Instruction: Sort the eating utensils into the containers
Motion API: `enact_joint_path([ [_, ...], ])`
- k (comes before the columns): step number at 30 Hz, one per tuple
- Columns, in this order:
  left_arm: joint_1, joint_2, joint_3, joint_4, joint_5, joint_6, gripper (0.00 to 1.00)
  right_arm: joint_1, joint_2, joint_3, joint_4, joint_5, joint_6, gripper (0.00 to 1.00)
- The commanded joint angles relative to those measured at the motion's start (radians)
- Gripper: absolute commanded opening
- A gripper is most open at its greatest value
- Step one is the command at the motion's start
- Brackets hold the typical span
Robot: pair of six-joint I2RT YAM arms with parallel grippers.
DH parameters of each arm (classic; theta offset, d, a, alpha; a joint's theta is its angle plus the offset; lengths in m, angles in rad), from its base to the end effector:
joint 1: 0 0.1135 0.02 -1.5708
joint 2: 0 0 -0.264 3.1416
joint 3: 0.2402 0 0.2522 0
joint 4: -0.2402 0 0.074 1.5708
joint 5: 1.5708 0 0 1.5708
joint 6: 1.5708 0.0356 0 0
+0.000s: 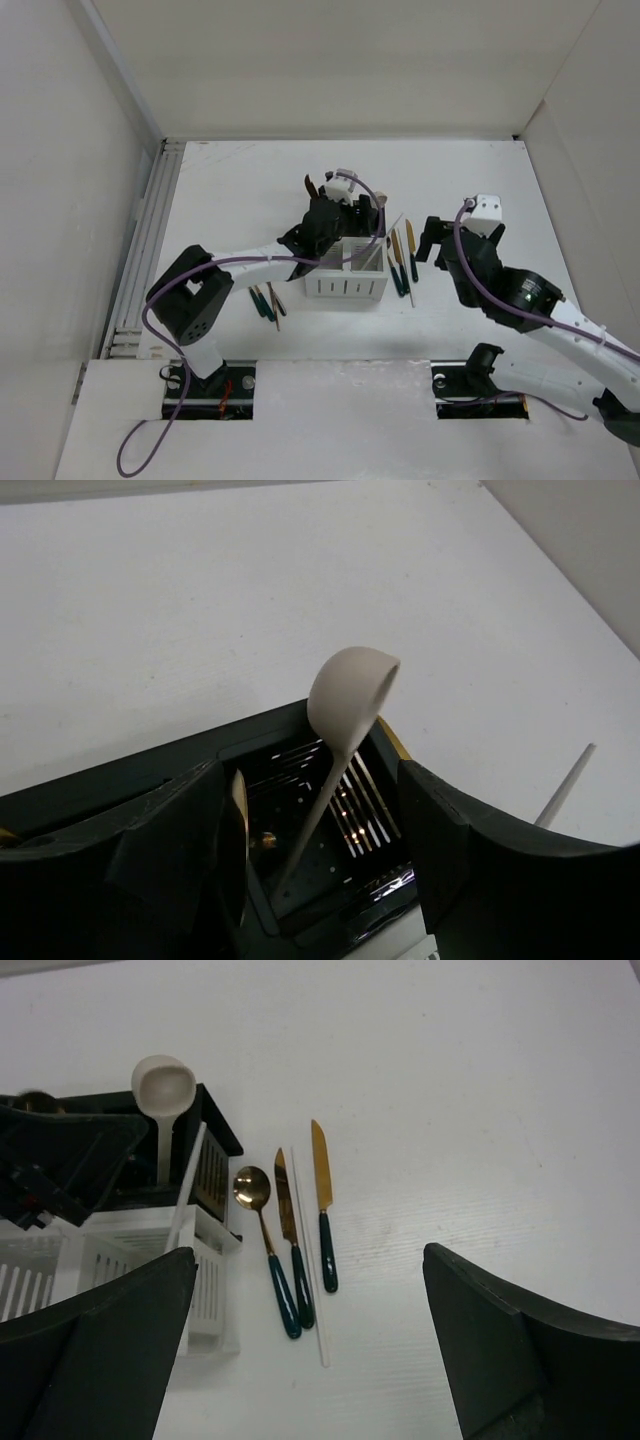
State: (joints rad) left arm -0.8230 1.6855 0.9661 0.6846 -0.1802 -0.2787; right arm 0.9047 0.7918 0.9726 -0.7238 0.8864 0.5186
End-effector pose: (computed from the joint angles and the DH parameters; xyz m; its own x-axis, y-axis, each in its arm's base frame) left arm 0.2651 -0.2764 0.2557 -0.1877 -0.1957 -0.9625 0.5699 0.7765 -0.2689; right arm 0.1127 0.0988 0.3546 -0.3205 0.0993 -0.9420 0.0826 0.9936 0.0767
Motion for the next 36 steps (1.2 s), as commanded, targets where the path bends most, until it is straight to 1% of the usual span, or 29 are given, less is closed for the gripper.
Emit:
enact_joint_path([
  [1, -0.004, -0.102, 0.075, -0.045, -0.048, 0.006, 0.67, -0.013, 0.049, 0.115, -0.054, -0.026, 0.031, 1.0],
  [3, -0.004, -0.133, 0.108, -0.097, -0.067, 0.015, 0.68, -0.102, 0.087, 0.202, -0.075, -0.104, 0.031, 1.0],
  [4, -0.004, -0.148, 0.144, -0.126, -0.077, 0.015, 0.68, -0.148, 0.131, 0.236, -0.075, -0.145, 0.011, 1.0],
  [5, -0.004, -0.18, 0.163, -0.179, -0.102, 0.03, 0.68, -0.241, 0.154, 0.268, -0.088, -0.238, -0.008, 1.0],
  [6, -0.004, -0.196, 0.18, -0.203, -0.116, 0.041, 0.68, -0.286, 0.179, 0.334, -0.088, -0.286, -0.029, 1.0],
  [8, -0.004, -0.248, 0.218, -0.244, -0.149, 0.062, 0.68, -0.364, 0.274, 0.398, -0.088, -0.371, -0.098, 1.0],
  [9, -0.004, -0.268, 0.218, -0.273, -0.18, 0.102, 0.68, -0.433, 0.311, 0.46, -0.098, -0.432, -0.117, 1.0],
  [10, -0.004, -0.286, 0.227, -0.286, -0.191, 0.127, 0.68, -0.464, 0.349, 0.489, -0.112, -0.451, -0.117, 0.96],
  [11, -0.004, -0.305, 0.227, -0.298, -0.2, 0.147, 0.68, -0.495, 0.416, 0.514, -0.112, -0.472, -0.144, 0.91],
  [12, -0.004, -0.344, 0.227, -0.321, -0.223, 0.166, 0.68, -0.553, 0.444, 0.531, -0.121, -0.541, -0.161, 0.84],
  [13, 0.01, -0.365, 0.227, -0.335, -0.223, 0.196, 0.68, -0.578, 0.469, 0.54, -0.109, -0.575, -0.176, 0.77],
  [14, 0.01, -0.385, 0.227, -0.348, -0.241, 0.196, 0.68, -0.602, 0.515, 0.54, -0.109, -0.604, -0.187, 0.65],
  [15, 0.034, -0.427, 0.209, -0.373, -0.261, 0.21, 0.68, -0.65, 0.535, 0.51, -0.1, -0.677, -0.202, 0.57],
  [16, 0.047, -0.452, 0.2, -0.387, -0.262, 0.21, 0.68, -0.67, 0.552, 0.488, -0.085, -0.722, -0.212, 0.52],
  [17, 0.064, -0.475, 0.188, -0.404, -0.262, 0.21, 0.68, -0.684, 0.566, 0.462, -0.072, -0.768, -0.224, 0.5],
  [18, 0.083, -0.501, 0.162, -0.424, -0.262, 0.21, 0.68, -0.684, 0.584, 0.43, -0.053, -0.808, -0.248, 0.5],
  [19, 0.123, -0.553, 0.143, -0.46, -0.262, 0.21, 0.68, -0.694, 0.593, 0.398, -0.014, -0.858, -0.258, 0.54],
  [20, 0.142, -0.579, 0.126, -0.477, -0.262, 0.21, 0.68, -0.695, 0.593, 0.329, 0.012, -0.878, -0.258, 0.57],
  [21, 0.16, -0.605, 0.108, -0.494, -0.262, 0.219, 0.68, -0.695, 0.604, 0.296, 0.035, -0.894, -0.272, 0.61],
  [22, 0.195, -0.656, 0.067, -0.522, -0.262, 0.219, 0.68, -0.695, 0.618, 0.267, 0.055, -0.905, -0.285, 0.61],
  [23, 0.209, -0.679, 0.045, -0.534, -0.281, 0.219, 0.68, -0.684, 0.627, 0.218, 0.085, -0.905, -0.285, 0.61],
  [24, 0.222, -0.701, 0.024, -0.548, -0.291, 0.219, 0.68, -0.684, 0.636, 0.194, 0.099, -0.905, -0.285, 0.58],
  [25, 0.231, -0.72, -0.019, -0.562, -0.291, 0.21, 0.68, -0.684, 0.653, 0.174, 0.113, -0.905, -0.285, 0.58],
  [27, 0.245, -0.771, -0.056, -0.614, -0.315, 0.178, 0.68, -0.665, 0.673, 0.123, 0.155, -0.937, -0.295, 0.58],
  [28, 0.254, -0.783, -0.073, -0.637, -0.315, 0.158, 0.68, -0.665, 0.702, 0.112, 0.155, -0.937, -0.295, 0.6],
  [29, 0.254, -0.794, -0.098, -0.686, -0.327, 0.136, 0.68, -0.656, 0.719, 0.112, 0.165, -0.928, -0.295, 0.6],
  [31, 0.263, -0.807, -0.11, -0.732, -0.337, 0.061, 0.68, -0.646, 0.759, 0.101, 0.165, -0.909, -0.305, 0.6],
  [34, 0.263, -0.817, -0.119, -0.77, -0.337, 0.001, 0.68, -0.635, 0.839, 0.133, 0.178, -0.9, -0.327, 0.56],
  [36, 0.3, -0.827, -0.119, -0.78, -0.325, -0.008, 0.68, -0.635, 0.877, 0.146, 0.178, -0.888, -0.327, 0.55],
])
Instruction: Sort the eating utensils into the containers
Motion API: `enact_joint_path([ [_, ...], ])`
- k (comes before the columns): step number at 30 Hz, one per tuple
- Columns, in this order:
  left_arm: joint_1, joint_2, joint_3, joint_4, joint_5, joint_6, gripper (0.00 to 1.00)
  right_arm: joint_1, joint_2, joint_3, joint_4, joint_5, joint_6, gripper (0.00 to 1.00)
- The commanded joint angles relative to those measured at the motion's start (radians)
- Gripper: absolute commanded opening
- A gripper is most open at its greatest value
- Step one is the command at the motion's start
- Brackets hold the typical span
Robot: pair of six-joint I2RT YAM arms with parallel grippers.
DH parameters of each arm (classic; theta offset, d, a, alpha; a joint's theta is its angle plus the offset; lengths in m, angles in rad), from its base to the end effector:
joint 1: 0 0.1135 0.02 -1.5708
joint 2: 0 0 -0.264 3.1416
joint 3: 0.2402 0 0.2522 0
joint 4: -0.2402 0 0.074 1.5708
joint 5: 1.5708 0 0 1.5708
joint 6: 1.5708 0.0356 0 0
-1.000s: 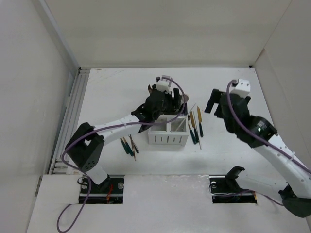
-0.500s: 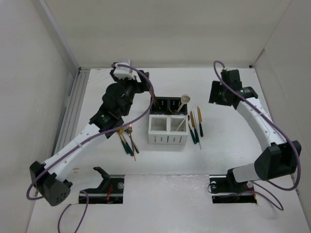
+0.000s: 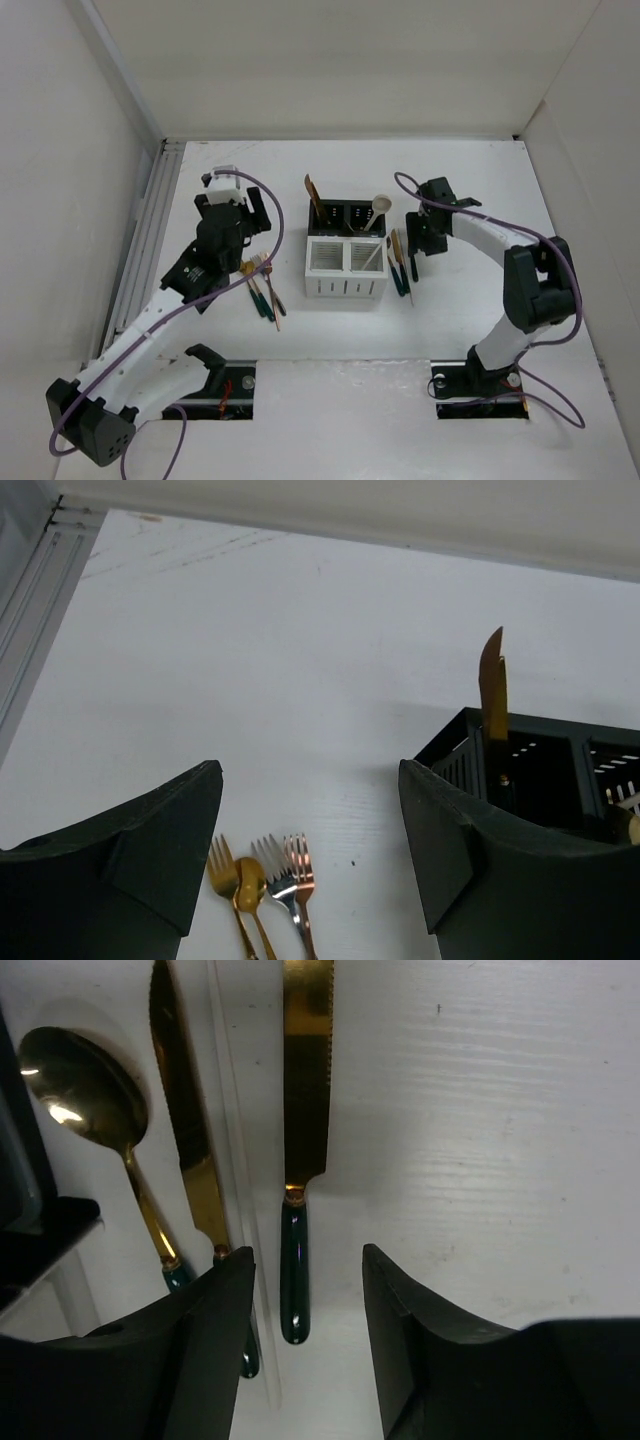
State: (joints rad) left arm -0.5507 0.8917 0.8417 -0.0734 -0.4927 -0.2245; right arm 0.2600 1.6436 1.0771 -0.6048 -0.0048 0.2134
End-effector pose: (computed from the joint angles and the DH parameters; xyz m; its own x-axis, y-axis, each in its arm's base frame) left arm 0.1847 -0.0937 0.3536 -0.1158 -0.1590 -0.9805 0.0362 0.9858 -0.1642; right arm 0.3099 0.0826 0.1950 -0.9249 -0.0269 -0.3792 -0.0644 0.9941 0.0867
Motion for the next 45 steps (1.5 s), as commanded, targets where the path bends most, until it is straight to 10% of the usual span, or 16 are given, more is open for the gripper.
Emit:
enact_joint_path([
  [1, 0.038, -0.033, 0.005, -0.022, 0.003, -0.073, 0.68, 0.01, 0.047, 0.053, 0.069, 0.014, -0.022, 0.52],
  [17, 0.118, -0.042, -0.023, -0.04, 0.036, -0.104, 0.68, 0.119, 0.102, -0.008, 0.002, 0.15, 0.06, 0.4],
  [27, 0.118, -0.042, -0.023, -0.011, 0.045, -0.104, 0.68, 0.044, 0.102, 0.021, 0.002, 0.15, 0.058, 0.0],
  [34, 0.118, -0.042, -0.023, -0.011, 0.045, -0.104, 0.68, 0.059, -0.124, 0.098, -0.021, 0.209, -0.014, 0.0],
  [41, 0.136, -0.042, -0.032, -0.011, 0.054, -0.113, 0.68, 0.191, -0.545, 0.089, 0.336, 0.558, -0.035, 0.0],
  [45, 0.147, -0.042, -0.05, -0.002, 0.063, -0.122, 0.68, 0.343, -0.526, 0.082, 0.617, 0.574, -0.14, 0.0],
])
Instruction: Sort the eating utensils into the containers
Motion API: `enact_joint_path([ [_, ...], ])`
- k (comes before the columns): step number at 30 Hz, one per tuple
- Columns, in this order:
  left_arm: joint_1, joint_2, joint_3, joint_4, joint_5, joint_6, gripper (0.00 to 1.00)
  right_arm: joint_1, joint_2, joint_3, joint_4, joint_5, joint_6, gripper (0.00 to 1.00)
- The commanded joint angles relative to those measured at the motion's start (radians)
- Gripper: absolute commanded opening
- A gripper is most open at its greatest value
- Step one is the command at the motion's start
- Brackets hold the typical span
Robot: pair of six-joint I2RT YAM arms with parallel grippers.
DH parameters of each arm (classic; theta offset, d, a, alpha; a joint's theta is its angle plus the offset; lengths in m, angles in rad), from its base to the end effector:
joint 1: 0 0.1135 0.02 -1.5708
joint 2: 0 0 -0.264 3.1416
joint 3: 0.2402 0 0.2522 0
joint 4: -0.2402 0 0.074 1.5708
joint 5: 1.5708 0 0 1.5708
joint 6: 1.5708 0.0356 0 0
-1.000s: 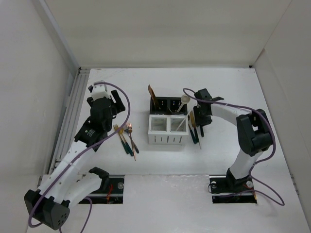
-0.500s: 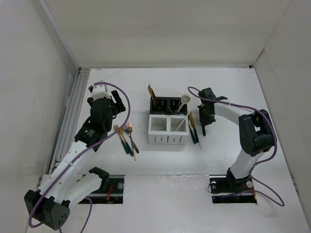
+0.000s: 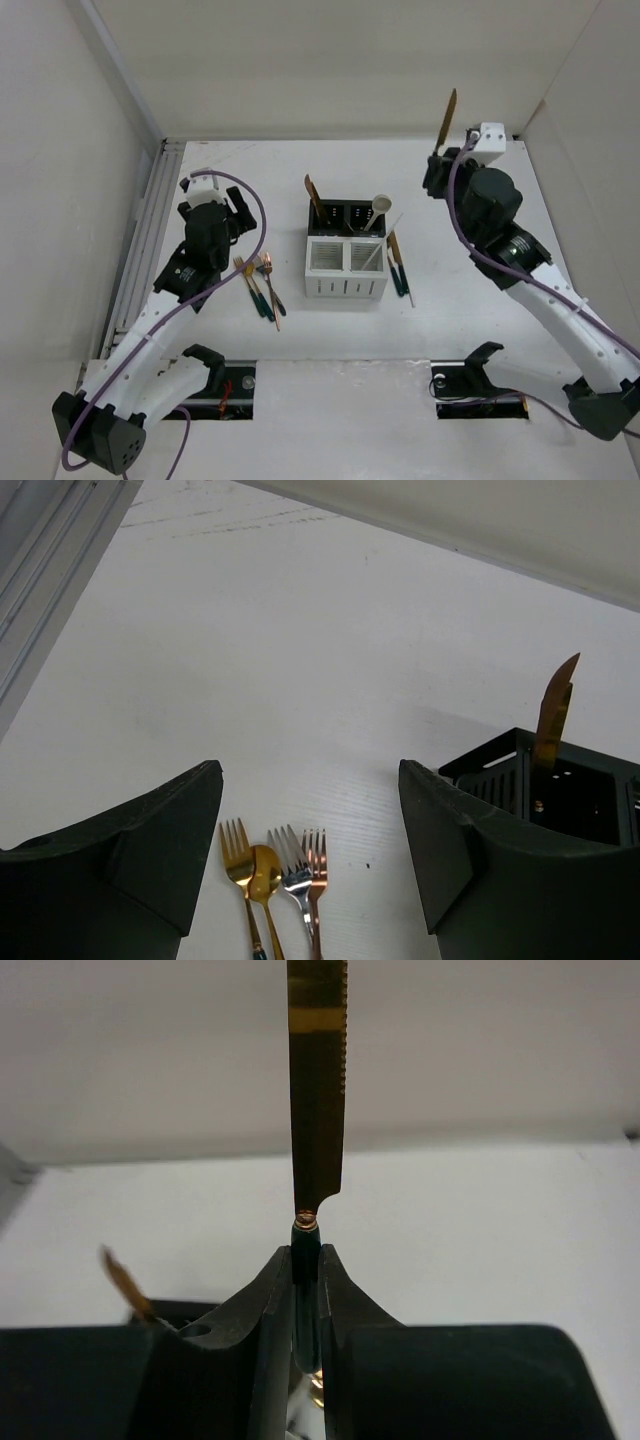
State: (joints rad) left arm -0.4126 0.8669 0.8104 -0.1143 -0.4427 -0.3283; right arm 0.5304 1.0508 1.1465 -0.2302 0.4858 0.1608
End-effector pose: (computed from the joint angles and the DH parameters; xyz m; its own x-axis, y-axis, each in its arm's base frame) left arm 0.1909 -0.0669 0.3428 -0.1395 -0.2570 -0.9563 -0.0733 0.9658 -0.2488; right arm 0.2081 0.1028 0.4116 -0.1219 0.0927 -0.9882 -0.0291 0.9949 0.0969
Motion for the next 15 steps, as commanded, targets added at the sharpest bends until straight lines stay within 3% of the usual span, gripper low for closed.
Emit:
enact_joint_path([
  [1, 0.009, -0.017, -0.019, 0.051, 0.013, -0.018, 0.68, 0.13, 0.101, 0.039, 0.253, 0.054, -0.099, 0.0],
  [3, 0.009, -0.006, -0.019, 0.062, 0.013, -0.018, 0.68, 0.183, 0.214, 0.108, 0.262, 0.024, -0.122, 0.0],
  [8, 0.018, -0.006, -0.028, 0.062, 0.033, -0.029, 0.68, 0.318, 0.368, 0.108, 0.496, -0.045, -0.122, 0.0],
  [15, 0.037, -0.017, -0.047, 0.073, 0.033, -0.029, 0.68, 0.347, 0.554, 0.147, 0.537, -0.023, -0.142, 0.0],
])
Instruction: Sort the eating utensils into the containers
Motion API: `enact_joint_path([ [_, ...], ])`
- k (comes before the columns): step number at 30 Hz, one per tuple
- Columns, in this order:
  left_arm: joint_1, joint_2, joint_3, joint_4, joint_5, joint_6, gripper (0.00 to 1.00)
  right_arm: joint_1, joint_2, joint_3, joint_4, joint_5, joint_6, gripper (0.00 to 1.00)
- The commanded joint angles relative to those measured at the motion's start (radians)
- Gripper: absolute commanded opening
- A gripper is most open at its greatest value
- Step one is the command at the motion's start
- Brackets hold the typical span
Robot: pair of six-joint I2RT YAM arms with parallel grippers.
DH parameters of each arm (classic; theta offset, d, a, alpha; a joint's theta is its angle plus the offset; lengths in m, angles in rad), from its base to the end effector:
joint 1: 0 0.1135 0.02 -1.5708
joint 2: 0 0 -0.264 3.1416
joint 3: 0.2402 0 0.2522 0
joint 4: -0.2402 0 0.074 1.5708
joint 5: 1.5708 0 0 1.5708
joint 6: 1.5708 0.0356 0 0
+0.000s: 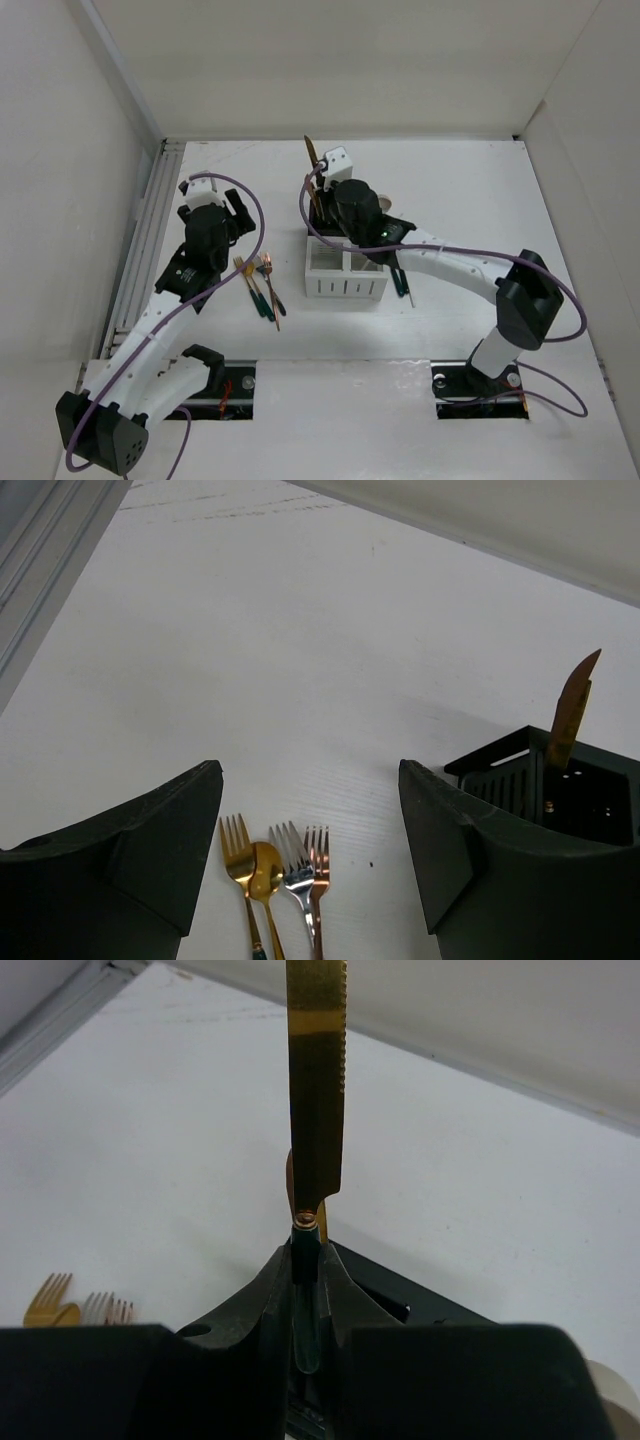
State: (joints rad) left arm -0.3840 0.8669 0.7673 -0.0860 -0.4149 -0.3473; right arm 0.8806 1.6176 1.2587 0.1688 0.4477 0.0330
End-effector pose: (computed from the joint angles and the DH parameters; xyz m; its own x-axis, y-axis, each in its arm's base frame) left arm 0.1941 -0.0630 0.3304 -0.1525 -0.2743 -0.9495 -0.0812 0.9609 -0.2646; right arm 0.2583 0.2886 0.3273 -0.1342 -0.1159 -0.9842 -0.4203 0.9061 -0.0494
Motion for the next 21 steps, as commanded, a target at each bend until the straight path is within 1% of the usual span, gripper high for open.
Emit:
enact_joint_path([
  [1, 0.008, -0.017, -0.003, 0.045, 0.005, -0.01, 0.68, -0.003, -0.004, 0.009, 0.138, 0.016, -0.015, 0.0],
  [5, 0.008, -0.026, -0.013, 0.054, 0.005, -0.01, 0.68, -0.003, 0.019, -0.042, 0.138, 0.016, -0.002, 0.0],
  [8, 0.017, -0.026, -0.022, 0.063, 0.014, -0.01, 0.68, -0.003, 0.045, -0.062, 0.138, 0.045, 0.019, 0.0],
  [11, 0.017, -0.026, -0.022, 0.072, 0.014, -0.01, 0.68, -0.003, 0.111, -0.062, 0.138, 0.045, 0.019, 0.0],
  [15, 0.017, -0.026, -0.022, 0.063, 0.014, 0.002, 0.68, -0.003, 0.123, -0.062, 0.138, 0.054, 0.019, 0.0],
  [18, 0.017, -0.026, -0.022, 0.04, 0.014, 0.002, 0.68, -0.003, 0.123, -0.071, 0.12, 0.066, 0.019, 0.16],
  [19, 0.017, -0.035, -0.022, 0.023, 0.014, 0.002, 0.68, -0.003, 0.11, -0.071, 0.109, 0.066, 0.019, 0.23],
  [20, 0.017, -0.035, -0.022, 0.014, 0.028, 0.002, 0.68, -0.003, 0.088, -0.071, 0.097, 0.051, 0.03, 0.28],
  [21, 0.017, -0.035, -0.022, -0.006, 0.042, 0.002, 0.68, -0.003, 0.073, -0.059, 0.069, 0.021, 0.03, 0.35],
])
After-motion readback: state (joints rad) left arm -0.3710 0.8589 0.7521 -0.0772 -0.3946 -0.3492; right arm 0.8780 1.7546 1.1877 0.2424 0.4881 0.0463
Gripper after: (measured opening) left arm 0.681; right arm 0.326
